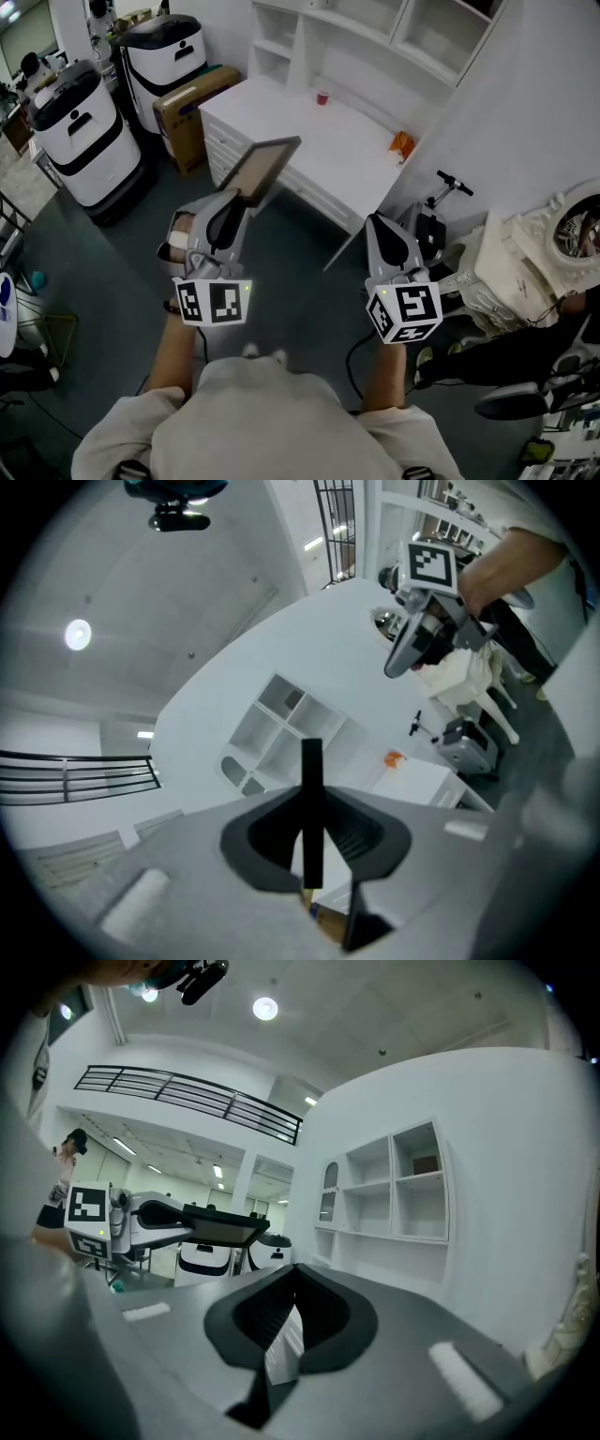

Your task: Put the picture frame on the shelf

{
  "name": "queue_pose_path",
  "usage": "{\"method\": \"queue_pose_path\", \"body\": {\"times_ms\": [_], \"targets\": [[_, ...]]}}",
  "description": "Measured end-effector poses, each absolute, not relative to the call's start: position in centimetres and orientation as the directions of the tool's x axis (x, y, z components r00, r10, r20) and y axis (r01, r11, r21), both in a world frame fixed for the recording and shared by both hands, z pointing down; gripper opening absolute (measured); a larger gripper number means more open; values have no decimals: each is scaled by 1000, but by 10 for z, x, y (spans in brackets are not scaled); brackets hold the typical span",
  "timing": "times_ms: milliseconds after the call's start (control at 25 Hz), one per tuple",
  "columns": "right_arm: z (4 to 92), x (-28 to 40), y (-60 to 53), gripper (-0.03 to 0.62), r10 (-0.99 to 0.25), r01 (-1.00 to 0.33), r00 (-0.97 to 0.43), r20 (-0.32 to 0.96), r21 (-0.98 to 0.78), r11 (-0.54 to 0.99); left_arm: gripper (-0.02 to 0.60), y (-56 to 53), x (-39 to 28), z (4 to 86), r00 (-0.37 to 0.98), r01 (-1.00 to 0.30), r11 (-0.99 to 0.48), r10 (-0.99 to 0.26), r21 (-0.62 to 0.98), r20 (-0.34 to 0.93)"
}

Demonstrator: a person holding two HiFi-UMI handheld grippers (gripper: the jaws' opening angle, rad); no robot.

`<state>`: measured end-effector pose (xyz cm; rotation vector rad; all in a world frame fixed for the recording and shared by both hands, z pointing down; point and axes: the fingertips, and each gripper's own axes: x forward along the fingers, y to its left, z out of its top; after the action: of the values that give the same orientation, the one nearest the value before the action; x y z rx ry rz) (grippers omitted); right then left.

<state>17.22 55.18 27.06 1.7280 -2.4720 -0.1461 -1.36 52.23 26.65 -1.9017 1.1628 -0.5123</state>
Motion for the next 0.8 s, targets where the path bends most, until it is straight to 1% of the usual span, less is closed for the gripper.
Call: {"method": "queue_pose_path", "body": {"times_ms": [120,320,480,560,640,800], "targets": [[272,166,549,6,-936,-924,-348,62,147,353,71,519,-17,267,491,-529,-232,-868,-817,-71],[280,166,539,6,-948,-941,-304,94,128,314,71,511,-26,275,490,-521,-241,-870,-819,-55],[275,160,529,6,-963,-956,-261,59,121,267,71,500,-40,278,493,-520,-250,-869,-817,-48],[271,158,525,6,-971,-968,-238,28,74,240,71,496,-48,278,497,-520,-251,-866,-817,-50],[270,154,524,6,-971,-970,-240,5,32,240,72,492,-55,279,501,-518,-247,-864,-819,-56],[271,136,526,6,-964,-963,-266,5,29,266,72,485,-71,280,511,-507,-251,-858,-825,-53]]}}
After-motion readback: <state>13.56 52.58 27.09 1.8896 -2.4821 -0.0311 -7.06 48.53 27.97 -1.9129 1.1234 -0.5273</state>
